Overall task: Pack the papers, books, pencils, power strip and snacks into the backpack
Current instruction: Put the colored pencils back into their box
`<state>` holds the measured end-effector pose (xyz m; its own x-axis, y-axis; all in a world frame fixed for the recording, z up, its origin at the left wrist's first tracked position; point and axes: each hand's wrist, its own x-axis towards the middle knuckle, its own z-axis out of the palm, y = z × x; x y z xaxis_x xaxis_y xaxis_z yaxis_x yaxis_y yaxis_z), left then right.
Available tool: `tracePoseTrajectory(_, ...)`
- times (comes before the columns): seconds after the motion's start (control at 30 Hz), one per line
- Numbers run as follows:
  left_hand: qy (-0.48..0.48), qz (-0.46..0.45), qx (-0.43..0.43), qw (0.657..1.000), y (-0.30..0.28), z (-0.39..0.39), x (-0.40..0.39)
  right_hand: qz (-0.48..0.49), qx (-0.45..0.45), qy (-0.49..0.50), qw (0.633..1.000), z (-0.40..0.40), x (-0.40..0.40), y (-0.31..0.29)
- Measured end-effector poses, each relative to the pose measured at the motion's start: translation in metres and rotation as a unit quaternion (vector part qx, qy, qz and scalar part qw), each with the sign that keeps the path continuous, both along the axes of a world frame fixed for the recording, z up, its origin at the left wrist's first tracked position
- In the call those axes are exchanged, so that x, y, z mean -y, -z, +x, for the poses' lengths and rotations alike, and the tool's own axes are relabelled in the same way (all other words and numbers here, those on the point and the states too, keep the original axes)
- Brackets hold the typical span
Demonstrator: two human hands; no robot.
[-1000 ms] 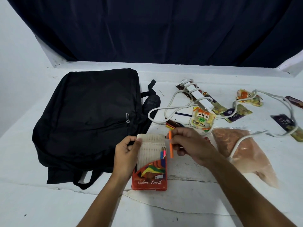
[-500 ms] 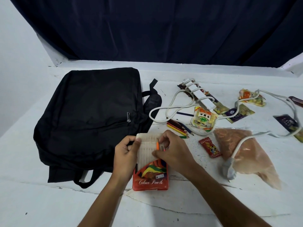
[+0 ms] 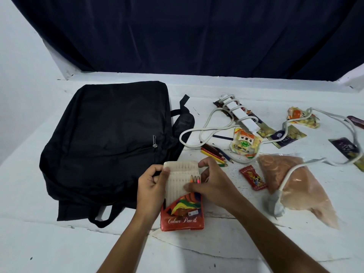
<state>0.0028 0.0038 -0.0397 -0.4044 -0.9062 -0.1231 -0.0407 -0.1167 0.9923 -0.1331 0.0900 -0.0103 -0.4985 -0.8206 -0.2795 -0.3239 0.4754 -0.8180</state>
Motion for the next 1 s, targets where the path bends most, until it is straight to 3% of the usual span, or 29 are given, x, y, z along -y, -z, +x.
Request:
tracePoseTrajectory(0.13, 0.004, -0.004, -0.001, 1.000, 0.000, 0.001, 0.000, -0.035, 0.002, 0.050, 0.998, -0.010, 0.004, 0.004)
tracePoseTrajectory(0.23, 0.009, -0.003, 0.008, 1.000, 0.001, 0.001, 0.001, -0.052, -0.243, 0.060, 0.967, -0.030, 0.005, 0.013)
tracePoseTrajectory(0.3, 0.010, -0.008, 0.014, 1.000, 0.001, 0.001, 0.001, -0.018, -0.345, 0.049, 0.937, -0.043, 0.006, 0.019)
tracePoseTrajectory(0.43, 0.012, -0.014, 0.018, 1.000, 0.001, 0.002, 0.000, 0.005, -0.398, 0.001, 0.917, -0.052, 0.003, 0.036)
tracePoseTrajectory(0.57, 0.019, -0.009, 0.016, 1.000, -0.001, 0.001, 0.000, -0.092, -0.423, 0.026, 0.901, -0.056, 0.007, 0.032)
tracePoseTrajectory(0.67, 0.017, -0.005, 0.015, 1.000, 0.000, 0.001, 0.001, -0.199, -0.351, -0.054, 0.913, -0.051, 0.009, 0.013)
tracePoseTrajectory(0.73, 0.012, -0.006, 0.013, 1.000, 0.001, 0.001, 0.002, -0.215, -0.282, -0.144, 0.924, -0.043, 0.010, 0.001)
tracePoseTrajectory(0.83, 0.007, -0.010, 0.006, 1.000, 0.001, -0.001, 0.003, -0.198, -0.356, -0.249, 0.879, -0.034, 0.012, 0.000)
tracePoseTrajectory(1.0, 0.015, -0.014, -0.002, 1.000, 0.000, 0.001, 0.003, -0.180, -0.486, -0.287, 0.805, -0.025, 0.015, 0.008)
